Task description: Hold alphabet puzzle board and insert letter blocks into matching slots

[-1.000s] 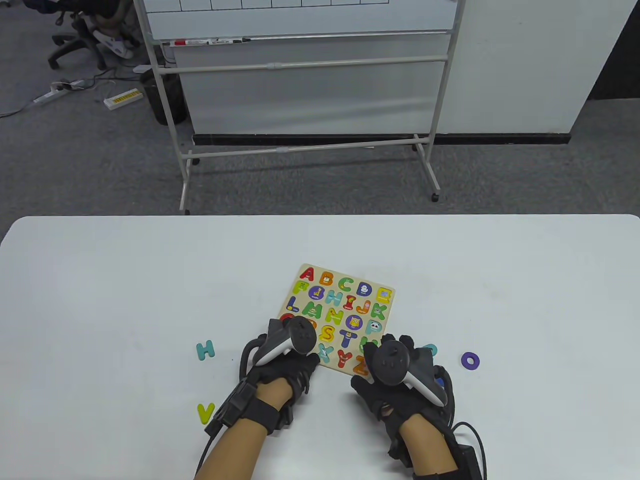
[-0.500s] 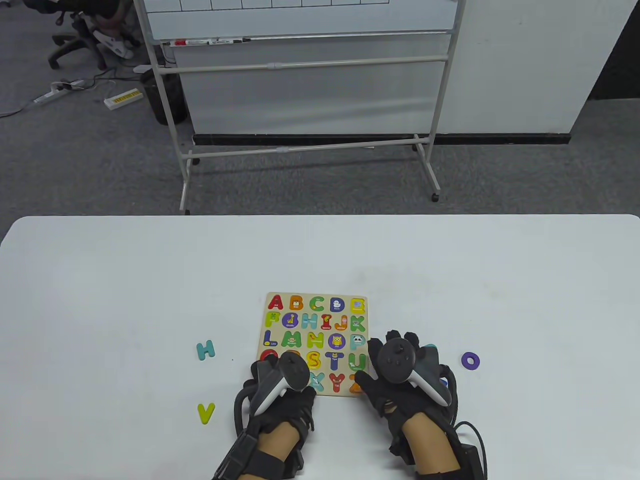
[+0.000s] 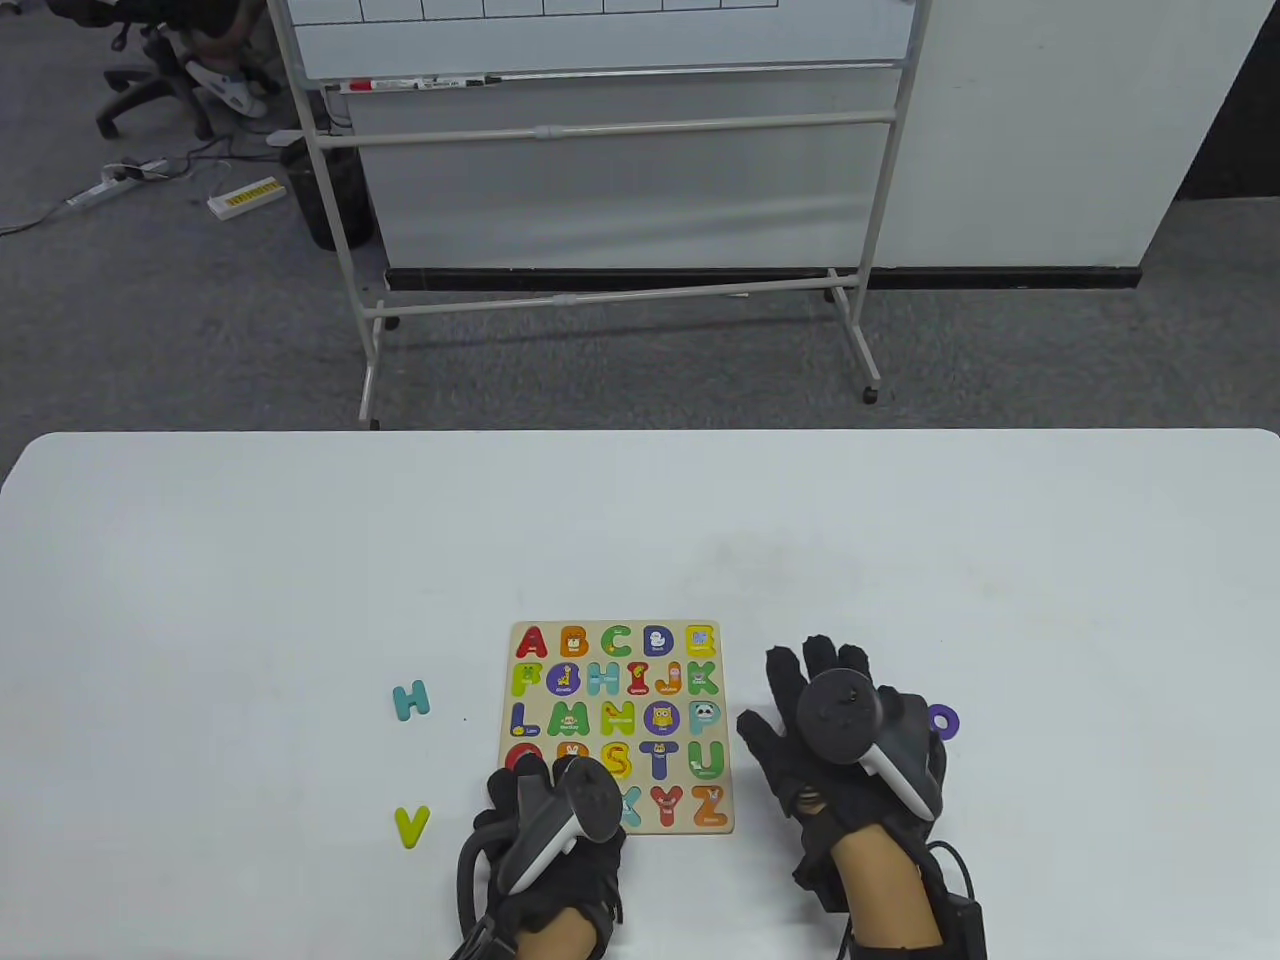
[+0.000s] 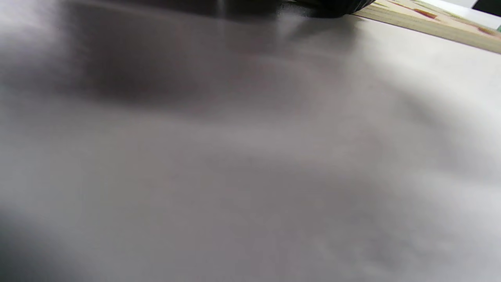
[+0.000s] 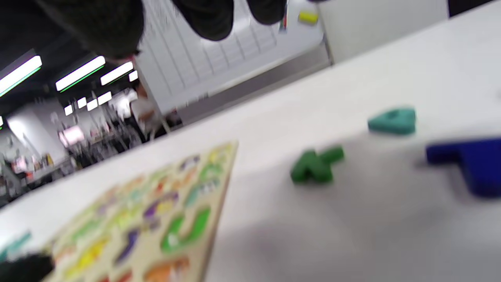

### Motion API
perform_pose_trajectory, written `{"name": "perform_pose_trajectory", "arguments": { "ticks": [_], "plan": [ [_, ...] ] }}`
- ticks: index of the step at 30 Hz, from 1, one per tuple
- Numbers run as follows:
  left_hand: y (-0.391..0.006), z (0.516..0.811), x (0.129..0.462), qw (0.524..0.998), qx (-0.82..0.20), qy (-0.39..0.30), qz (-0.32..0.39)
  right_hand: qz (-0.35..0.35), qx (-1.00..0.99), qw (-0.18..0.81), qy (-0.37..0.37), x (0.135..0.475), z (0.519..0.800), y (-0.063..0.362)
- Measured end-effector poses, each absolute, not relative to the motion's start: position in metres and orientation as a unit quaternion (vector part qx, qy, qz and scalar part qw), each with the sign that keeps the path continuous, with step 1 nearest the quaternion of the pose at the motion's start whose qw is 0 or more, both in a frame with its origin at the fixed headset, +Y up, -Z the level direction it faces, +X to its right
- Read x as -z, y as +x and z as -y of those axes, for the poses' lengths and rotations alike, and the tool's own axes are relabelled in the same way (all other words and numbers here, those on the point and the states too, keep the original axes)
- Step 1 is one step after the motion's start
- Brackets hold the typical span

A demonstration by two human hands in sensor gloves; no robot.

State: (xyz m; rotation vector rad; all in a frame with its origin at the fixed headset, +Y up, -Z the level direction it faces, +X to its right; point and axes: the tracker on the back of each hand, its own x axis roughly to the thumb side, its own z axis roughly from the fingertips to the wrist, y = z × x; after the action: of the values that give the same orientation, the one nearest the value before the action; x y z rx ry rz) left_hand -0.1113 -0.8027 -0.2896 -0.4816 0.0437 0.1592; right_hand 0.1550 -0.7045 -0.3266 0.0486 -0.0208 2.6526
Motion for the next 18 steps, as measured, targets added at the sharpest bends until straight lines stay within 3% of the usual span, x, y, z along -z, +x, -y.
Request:
{"name": "perform_pose_trajectory", "arguments": {
  "ticks": [5,9,18],
  "plan": [
    [-0.112,0.803,0.290,0.967,-0.083,-0.241,-0.019,0.096,-0.952,0.289,-0.022,0.318,0.684,0.179],
    [-0.110,0.802,0.291,0.967,-0.073,-0.243,-0.012,0.010,-0.981,0.192,-0.034,0.323,0.696,0.182],
    [-0.107,0.801,0.291,0.970,-0.040,-0.241,0.003,-0.050,-0.997,0.056,0.020,0.348,0.739,0.154]
  ]
}}
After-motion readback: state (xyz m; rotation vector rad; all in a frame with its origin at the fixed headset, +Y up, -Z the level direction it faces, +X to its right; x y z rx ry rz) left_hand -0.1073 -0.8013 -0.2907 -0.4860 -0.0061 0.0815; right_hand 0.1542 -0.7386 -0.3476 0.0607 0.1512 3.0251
